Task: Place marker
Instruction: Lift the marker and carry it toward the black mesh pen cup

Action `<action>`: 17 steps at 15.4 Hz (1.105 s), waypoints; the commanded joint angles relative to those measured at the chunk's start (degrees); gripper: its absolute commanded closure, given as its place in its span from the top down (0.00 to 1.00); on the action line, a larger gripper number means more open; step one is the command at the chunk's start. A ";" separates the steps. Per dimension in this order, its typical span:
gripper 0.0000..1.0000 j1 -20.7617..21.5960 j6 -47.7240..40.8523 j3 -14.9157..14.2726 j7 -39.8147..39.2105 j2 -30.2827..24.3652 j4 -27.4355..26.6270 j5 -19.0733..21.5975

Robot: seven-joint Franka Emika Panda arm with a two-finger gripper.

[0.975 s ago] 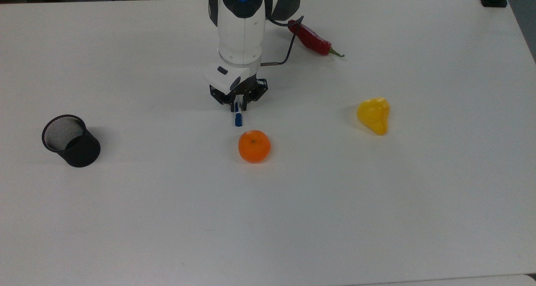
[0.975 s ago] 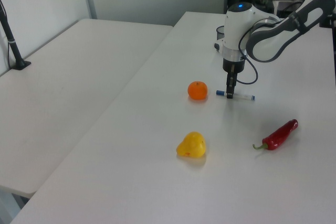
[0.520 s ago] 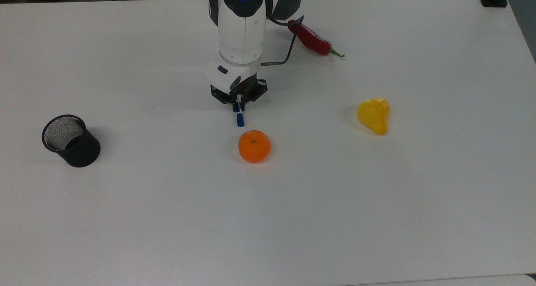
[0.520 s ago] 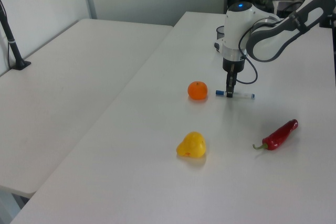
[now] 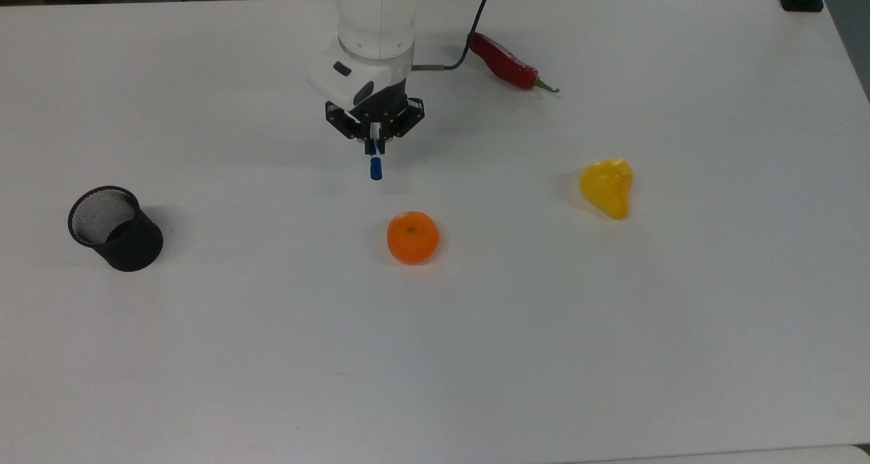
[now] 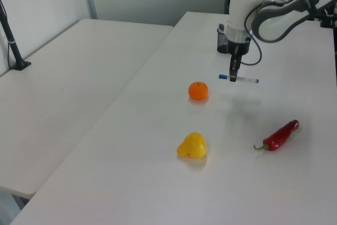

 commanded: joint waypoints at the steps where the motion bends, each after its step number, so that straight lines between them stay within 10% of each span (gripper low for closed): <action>1: 0.00 -0.99 -8.45 -0.06 1.23 -5.36 3.05 -0.40; 9: 0.00 -4.24 -21.57 -0.85 0.53 -8.97 16.06 6.10; 17: 0.00 -7.49 -8.69 -5.51 -0.18 -9.24 15.63 7.51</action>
